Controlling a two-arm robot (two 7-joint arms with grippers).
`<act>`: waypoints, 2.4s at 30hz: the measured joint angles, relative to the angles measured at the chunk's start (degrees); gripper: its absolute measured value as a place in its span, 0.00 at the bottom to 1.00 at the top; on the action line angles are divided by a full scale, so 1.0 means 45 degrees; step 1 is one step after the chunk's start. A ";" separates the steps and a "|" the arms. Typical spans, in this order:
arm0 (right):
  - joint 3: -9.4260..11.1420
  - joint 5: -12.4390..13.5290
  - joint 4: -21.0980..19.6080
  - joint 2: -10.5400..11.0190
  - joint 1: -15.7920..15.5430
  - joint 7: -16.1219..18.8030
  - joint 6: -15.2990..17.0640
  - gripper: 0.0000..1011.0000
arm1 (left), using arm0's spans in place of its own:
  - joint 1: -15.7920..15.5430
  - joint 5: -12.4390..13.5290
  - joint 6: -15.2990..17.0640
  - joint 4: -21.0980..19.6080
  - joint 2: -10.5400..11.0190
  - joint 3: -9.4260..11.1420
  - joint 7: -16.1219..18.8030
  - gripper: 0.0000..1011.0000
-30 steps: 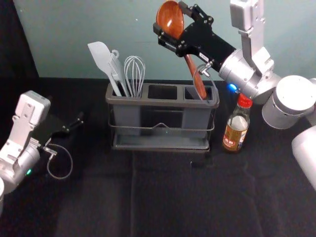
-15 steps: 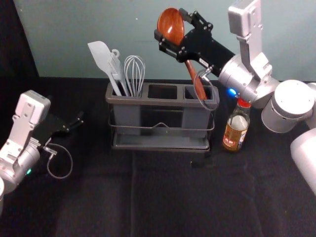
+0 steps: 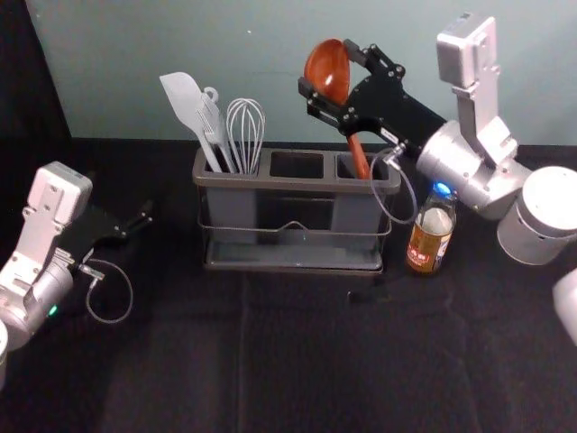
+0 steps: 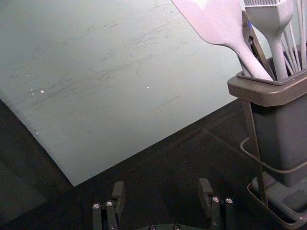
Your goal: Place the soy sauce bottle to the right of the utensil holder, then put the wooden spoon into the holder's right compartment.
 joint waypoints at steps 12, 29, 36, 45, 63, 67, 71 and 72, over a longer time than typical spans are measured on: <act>0.0272 0.0155 -0.1551 0.0789 -0.1007 -0.0141 0.0845 0.83 | 0.0000 0.0001 0.0000 0.0000 -0.0001 -0.0001 0.0000 0.99; 0.0306 0.0334 -0.1960 0.1184 -0.1378 -0.0136 0.1445 0.83 | 0.0000 0.0000 0.0000 0.0000 0.0000 -0.0001 -0.0001 0.99; 0.0216 0.0428 -0.1681 0.1092 -0.1313 -0.0130 0.1588 0.83 | 0.0000 0.0001 0.0000 0.0000 -0.0001 -0.0001 0.0000 0.99; 0.0147 0.0424 -0.1619 0.1057 -0.1324 -0.0153 0.1659 0.83 | 0.0000 0.0000 0.0000 0.0000 0.0000 0.0000 0.0000 0.99; 0.0164 0.0416 -0.1623 0.1056 -0.1310 -0.0165 0.1632 0.99 | 0.0000 0.0000 0.0000 0.0000 -0.0001 0.0000 0.0000 0.99; 0.0168 0.0416 -0.1623 0.1056 -0.1310 -0.0165 0.1626 0.99 | 0.0000 0.0001 0.0000 0.0000 -0.0001 -0.0001 0.0000 0.99; 0.0169 0.0201 -0.2032 0.1198 -0.1492 -0.0232 0.1305 0.99 | -0.0001 0.0001 0.0000 0.0000 -0.0001 -0.0001 0.0000 0.99; 0.0182 0.0151 -0.2161 0.1236 -0.1552 -0.0282 0.1277 0.99 | 0.0000 0.0000 -0.0001 0.0000 -0.0001 0.0000 0.0000 0.99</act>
